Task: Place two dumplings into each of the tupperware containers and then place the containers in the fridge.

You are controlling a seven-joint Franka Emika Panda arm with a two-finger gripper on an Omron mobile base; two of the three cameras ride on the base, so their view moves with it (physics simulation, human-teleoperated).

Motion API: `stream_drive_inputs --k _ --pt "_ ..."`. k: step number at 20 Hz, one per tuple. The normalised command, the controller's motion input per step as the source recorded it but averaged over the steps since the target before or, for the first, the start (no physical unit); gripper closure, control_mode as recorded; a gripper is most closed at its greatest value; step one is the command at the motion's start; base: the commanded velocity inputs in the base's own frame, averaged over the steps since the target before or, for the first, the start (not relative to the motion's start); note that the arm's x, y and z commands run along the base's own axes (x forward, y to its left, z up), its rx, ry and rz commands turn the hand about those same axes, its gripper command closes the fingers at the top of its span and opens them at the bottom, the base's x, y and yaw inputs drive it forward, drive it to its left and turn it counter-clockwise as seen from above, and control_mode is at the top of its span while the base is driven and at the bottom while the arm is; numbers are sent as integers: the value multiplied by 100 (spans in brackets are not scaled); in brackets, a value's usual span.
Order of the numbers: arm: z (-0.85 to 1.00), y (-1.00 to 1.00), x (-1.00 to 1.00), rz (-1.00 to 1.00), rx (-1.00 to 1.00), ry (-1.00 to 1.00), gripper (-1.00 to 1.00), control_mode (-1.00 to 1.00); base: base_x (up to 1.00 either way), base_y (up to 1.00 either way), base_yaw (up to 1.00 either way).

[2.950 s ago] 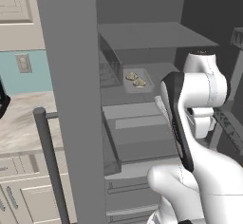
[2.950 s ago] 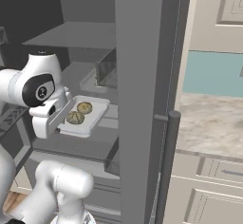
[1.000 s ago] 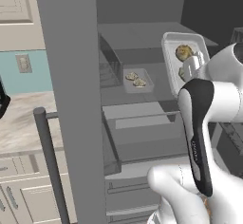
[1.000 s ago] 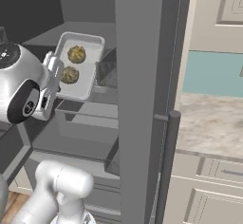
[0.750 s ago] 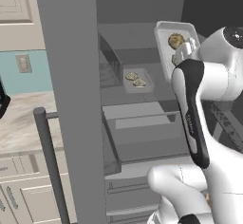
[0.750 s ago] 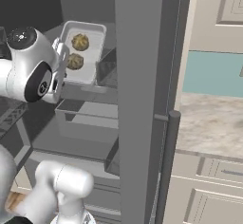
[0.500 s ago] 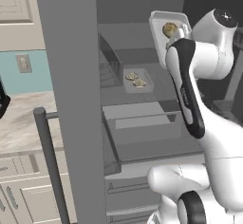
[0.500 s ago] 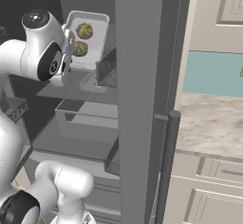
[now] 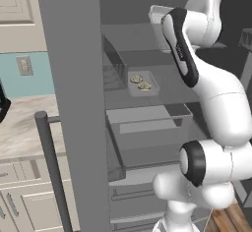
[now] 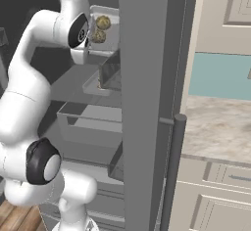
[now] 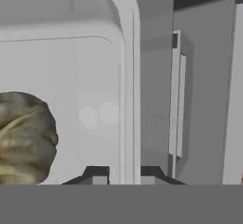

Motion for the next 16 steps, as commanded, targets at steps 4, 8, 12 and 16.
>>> stream_drive_inputs --k 4,8,12,16 --pt "0 -26 100 3 2 0 100 -100 0 0 0" --pt "-2 -8 100 4 0 0 100 -100 0 0 0" --pt "-10 0 90 3 0 0 100 -100 0 0 0" --pt "-32 0 66 1 0 -1 100 -100 0 0 0"
